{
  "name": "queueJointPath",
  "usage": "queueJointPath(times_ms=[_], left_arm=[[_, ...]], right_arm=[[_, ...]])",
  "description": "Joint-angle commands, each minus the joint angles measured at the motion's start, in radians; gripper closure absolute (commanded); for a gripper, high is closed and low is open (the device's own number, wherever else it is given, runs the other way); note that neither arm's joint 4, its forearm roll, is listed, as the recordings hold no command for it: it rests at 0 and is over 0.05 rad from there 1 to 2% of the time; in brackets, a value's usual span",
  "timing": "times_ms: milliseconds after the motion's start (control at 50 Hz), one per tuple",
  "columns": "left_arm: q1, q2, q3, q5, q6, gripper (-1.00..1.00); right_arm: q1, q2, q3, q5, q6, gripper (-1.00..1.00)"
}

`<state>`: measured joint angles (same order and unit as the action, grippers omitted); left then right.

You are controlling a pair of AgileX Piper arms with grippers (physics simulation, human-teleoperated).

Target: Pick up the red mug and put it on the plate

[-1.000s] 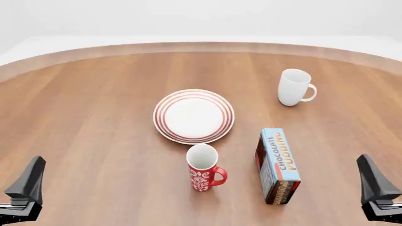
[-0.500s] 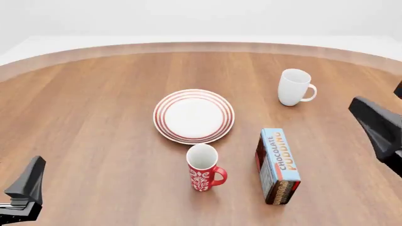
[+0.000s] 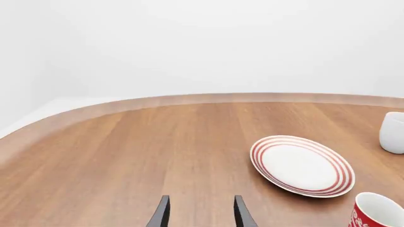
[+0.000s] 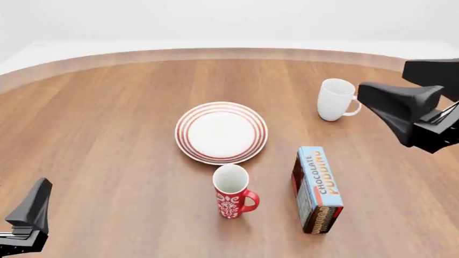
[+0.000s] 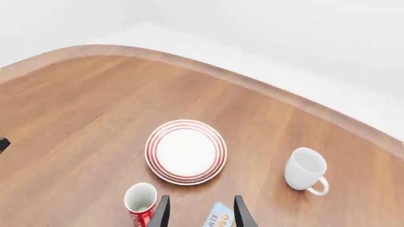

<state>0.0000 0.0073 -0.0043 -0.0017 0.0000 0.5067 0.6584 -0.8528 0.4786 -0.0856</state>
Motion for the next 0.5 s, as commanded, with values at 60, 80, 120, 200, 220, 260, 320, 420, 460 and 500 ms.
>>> queueJointPath(times_ms=[60,80,120,200,220,260,320,420,460,500], left_arm=[[0.0,0.0,0.0,0.0,0.0,-1.0],[0.0,0.0,0.0,0.0,0.0,-1.0],[0.0,0.0,0.0,0.0,0.0,-1.0],[0.0,0.0,0.0,0.0,0.0,-1.0],[0.0,0.0,0.0,0.0,0.0,-1.0],[0.0,0.0,0.0,0.0,0.0,-1.0],[0.0,0.0,0.0,0.0,0.0,-1.0],[0.0,0.0,0.0,0.0,0.0,-1.0],[0.0,0.0,0.0,0.0,0.0,-1.0],[0.0,0.0,0.0,0.0,0.0,-1.0]], right_arm=[[0.018,0.13,-0.048,0.07,0.005,-1.0],[0.027,0.145,-0.053,0.077,-0.012,-1.0],[0.028,0.165,-0.071,0.092,-0.015,-1.0],[0.036,0.205,-0.097,0.108,-0.033,-1.0],[0.04,0.213,-0.1,0.112,-0.033,-1.0],[0.043,0.228,-0.102,0.109,-0.036,-1.0],[0.052,0.245,-0.096,0.104,-0.033,-1.0],[0.058,0.268,-0.107,0.113,-0.035,-1.0],[0.071,0.279,-0.114,0.123,-0.03,-1.0],[0.083,0.285,-0.114,0.13,-0.028,-1.0]])
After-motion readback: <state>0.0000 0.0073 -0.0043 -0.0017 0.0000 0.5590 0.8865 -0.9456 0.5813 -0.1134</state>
